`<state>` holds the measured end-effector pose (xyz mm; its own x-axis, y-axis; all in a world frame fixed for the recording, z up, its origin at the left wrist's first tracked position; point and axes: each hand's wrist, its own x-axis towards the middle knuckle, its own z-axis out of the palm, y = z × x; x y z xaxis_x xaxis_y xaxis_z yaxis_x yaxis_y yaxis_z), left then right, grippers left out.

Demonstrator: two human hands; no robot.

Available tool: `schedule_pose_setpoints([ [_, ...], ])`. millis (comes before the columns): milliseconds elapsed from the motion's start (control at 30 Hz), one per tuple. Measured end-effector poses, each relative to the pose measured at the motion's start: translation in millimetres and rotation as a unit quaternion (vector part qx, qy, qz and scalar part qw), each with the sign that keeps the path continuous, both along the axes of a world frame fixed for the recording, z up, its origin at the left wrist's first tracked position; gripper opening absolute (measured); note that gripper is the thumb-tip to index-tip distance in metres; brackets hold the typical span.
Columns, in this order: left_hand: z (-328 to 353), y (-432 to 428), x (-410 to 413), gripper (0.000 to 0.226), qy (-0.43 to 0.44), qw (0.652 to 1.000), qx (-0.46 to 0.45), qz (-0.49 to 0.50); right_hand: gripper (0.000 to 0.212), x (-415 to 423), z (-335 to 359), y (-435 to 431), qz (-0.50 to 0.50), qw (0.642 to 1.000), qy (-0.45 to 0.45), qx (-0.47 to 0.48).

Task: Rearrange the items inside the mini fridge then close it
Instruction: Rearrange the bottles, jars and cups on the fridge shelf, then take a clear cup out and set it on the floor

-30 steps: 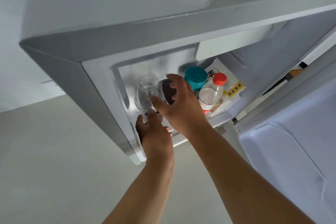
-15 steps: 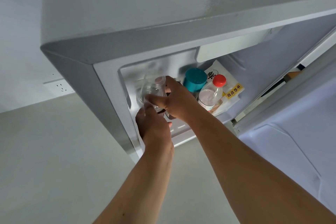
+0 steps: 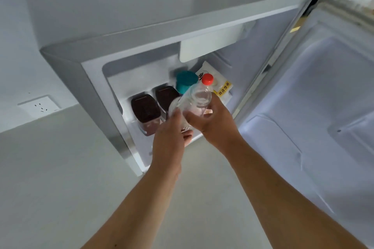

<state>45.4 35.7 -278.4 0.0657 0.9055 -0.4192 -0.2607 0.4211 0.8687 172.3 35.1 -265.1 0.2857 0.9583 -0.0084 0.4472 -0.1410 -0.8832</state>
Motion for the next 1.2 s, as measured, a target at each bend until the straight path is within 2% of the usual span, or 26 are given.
schedule_pose_setpoints([
  [133, 11, -25, 9, 0.049, 0.042, 0.996, 0.012, -0.083, 0.067, 12, 1, -49, -0.059, 0.998, -0.022, -0.01],
  [233, 18, -54, 10, 0.054, 0.109, 0.984, 0.039, -0.138, 0.065, 15, 2, -90, -0.092, 0.995, -0.023, -0.026],
  [367, 18, -92, 4, 0.059, 0.111, 0.982, 0.012, -0.154, 0.062, 11, -4, -135, -0.094, 0.993, -0.036, -0.056],
  [467, 11, -118, -8, 0.067, 0.104, 0.976, 0.014, -0.19, 0.073, -2, -10, -162, -0.087, 0.992, -0.046, -0.076],
  [600, 1, -140, -32, 0.096, 0.123, 0.968, -0.011, -0.218, 0.076, -21, -21, -188, -0.067, 0.991, -0.066, -0.099],
  [667, -7, -146, -44, 0.097, 0.143, 0.967, -0.031, -0.209, 0.08, -33, -26, -198, -0.063, 0.99, -0.068, -0.11],
  [833, -32, -152, -83, 0.092, 0.107, 0.972, -0.068, -0.199, 0.091, -73, -40, -205, -0.047, 0.988, -0.081, -0.125],
  [1200, -77, -91, -195, 0.095, 0.116, 0.977, -0.078, -0.16, 0.08, -184, -86, -141, -0.015, 0.988, -0.057, -0.142],
])
